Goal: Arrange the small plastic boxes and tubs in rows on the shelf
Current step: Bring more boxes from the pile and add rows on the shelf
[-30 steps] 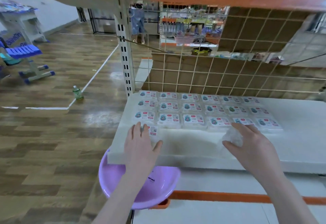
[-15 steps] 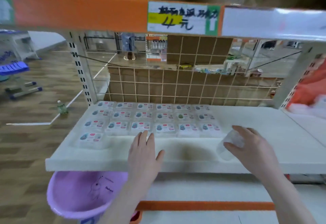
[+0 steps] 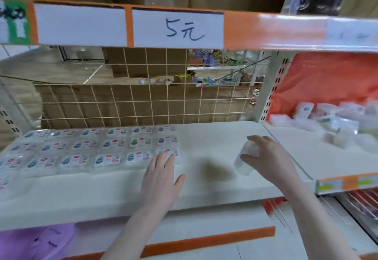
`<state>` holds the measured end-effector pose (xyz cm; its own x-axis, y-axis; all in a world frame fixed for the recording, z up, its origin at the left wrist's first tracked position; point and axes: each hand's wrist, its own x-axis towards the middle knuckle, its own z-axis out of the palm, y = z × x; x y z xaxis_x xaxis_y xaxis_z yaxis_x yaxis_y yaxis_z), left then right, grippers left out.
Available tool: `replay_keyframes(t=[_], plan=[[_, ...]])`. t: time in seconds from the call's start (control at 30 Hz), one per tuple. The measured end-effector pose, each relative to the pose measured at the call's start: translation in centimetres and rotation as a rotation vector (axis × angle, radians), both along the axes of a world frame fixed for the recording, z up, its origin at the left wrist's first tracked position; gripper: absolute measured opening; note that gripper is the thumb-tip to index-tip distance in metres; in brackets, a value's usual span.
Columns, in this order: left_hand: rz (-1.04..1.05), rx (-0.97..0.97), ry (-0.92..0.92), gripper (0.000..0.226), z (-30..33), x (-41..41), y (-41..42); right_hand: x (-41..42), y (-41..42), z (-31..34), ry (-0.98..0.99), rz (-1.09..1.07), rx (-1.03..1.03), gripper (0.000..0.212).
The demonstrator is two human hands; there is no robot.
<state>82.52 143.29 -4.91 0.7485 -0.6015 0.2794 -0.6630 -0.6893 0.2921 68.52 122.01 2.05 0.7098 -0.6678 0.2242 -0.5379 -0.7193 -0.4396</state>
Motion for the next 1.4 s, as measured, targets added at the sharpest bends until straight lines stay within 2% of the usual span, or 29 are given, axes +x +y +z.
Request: replay_keyframes(t=[0.43,0.8,1.0,1.17,1.2,1.27,1.4], plan=[[-0.155,-0.016,-0.018,0.056,-1.3,1.4,-7.3,7.1,-8.3,0.5,0.222,0.106,0.024,0.058],[-0.066,0.026,0.032,0.058,-3.1,-0.9,-9.8,14.2,-12.4,0.6,0.273,0.503,-0.069,0.055],[0.005,0.062,0.083,0.058,-3.7,-0.7,-9.6,15.6,-13.4,-0.6,0.323,0.74,0.069,0.052],[0.018,0.079,0.065,0.057,-3.9,-0.8,-9.6,15.5,-13.7,0.0,0.282,0.777,0.204,0.053],[0.021,0.078,0.056,0.057,-4.0,-0.9,-9.6,15.6,-13.6,0.3,0.239,0.743,0.19,0.054],[0.027,0.07,0.045,0.056,-4.0,-0.9,-9.6,16.0,-13.3,0.7,0.241,0.637,0.036,0.058],[0.038,0.045,0.034,0.053,-4.1,-1.1,-9.7,16.9,-12.1,1.7,0.524,0.492,-0.261,0.062]])
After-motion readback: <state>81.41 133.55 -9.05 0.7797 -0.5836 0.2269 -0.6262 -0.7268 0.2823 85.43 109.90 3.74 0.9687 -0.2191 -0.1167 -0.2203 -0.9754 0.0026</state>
